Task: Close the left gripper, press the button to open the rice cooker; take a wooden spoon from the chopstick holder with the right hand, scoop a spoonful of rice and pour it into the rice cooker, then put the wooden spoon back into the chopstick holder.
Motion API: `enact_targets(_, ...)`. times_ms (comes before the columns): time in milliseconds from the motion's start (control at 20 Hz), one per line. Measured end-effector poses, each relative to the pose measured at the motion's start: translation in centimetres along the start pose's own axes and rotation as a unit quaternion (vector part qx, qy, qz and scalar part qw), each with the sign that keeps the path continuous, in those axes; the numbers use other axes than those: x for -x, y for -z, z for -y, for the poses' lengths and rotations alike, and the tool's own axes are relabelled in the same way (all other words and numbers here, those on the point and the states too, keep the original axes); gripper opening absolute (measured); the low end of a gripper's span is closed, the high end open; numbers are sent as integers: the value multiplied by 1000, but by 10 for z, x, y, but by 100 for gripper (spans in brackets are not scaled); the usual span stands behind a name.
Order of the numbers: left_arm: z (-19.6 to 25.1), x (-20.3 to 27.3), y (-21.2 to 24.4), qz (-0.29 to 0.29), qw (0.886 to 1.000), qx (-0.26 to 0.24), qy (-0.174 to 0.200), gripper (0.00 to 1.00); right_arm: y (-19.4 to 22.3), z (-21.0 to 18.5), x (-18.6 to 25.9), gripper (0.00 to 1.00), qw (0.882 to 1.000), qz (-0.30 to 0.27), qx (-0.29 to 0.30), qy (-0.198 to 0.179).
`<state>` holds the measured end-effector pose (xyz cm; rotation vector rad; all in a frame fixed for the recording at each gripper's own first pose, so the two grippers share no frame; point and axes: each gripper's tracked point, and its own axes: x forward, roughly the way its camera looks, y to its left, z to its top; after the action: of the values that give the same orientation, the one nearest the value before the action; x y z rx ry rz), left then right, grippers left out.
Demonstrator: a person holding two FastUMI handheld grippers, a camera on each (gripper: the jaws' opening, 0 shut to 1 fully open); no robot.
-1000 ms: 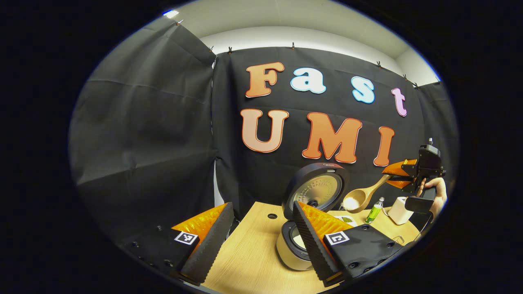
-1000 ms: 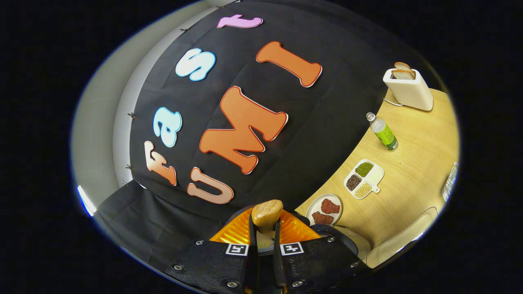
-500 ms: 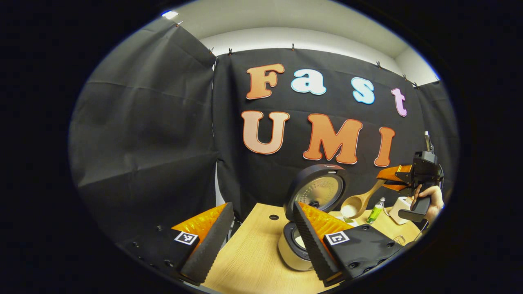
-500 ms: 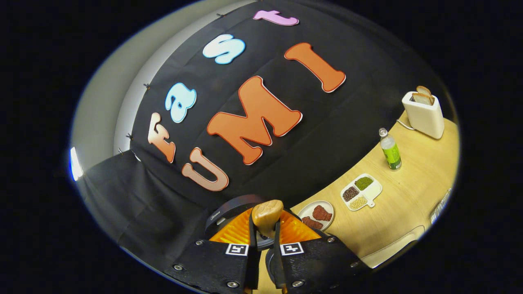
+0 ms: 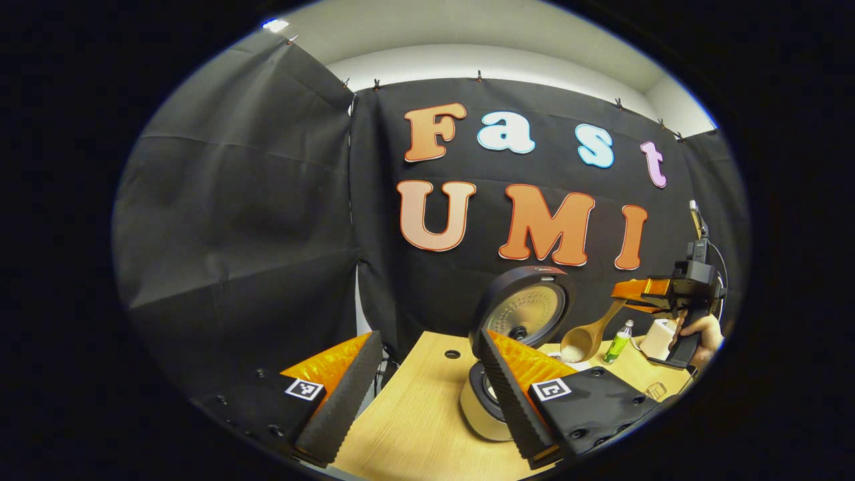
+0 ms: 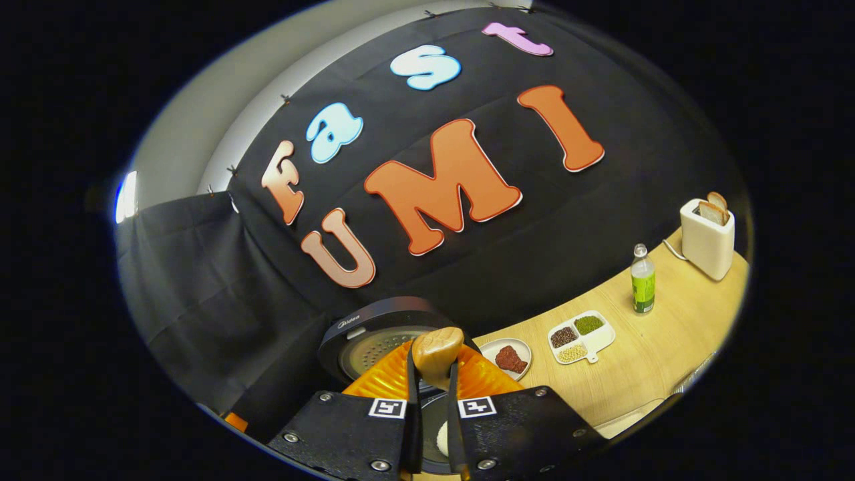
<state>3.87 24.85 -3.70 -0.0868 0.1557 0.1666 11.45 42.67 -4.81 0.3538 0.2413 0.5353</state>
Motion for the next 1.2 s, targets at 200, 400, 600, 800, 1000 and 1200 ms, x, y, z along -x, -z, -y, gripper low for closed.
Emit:
enact_targets(200,-3,1,1,-1,1000,1,-2,98,4,-17,1,14,997,7,75,-16)
enact_targets(400,-6,1,3,-3,1000,4,-6,98,12,-33,1,14,989,11,143,-29)
enact_targets(600,-11,0,4,-4,1000,1,-10,97,19,-43,0,14,981,5,188,-41)
enact_targets(800,-13,2,5,-4,1000,-5,-13,98,24,-44,-2,14,985,-13,164,-46)
enact_targets(1000,-10,2,6,-6,1000,14,-5,97,11,-37,7,14,992,-16,116,-45)
enact_targets(1200,-8,1,4,-5,1000,15,-1,97,-14,-15,32,14,996,-1,81,-36)
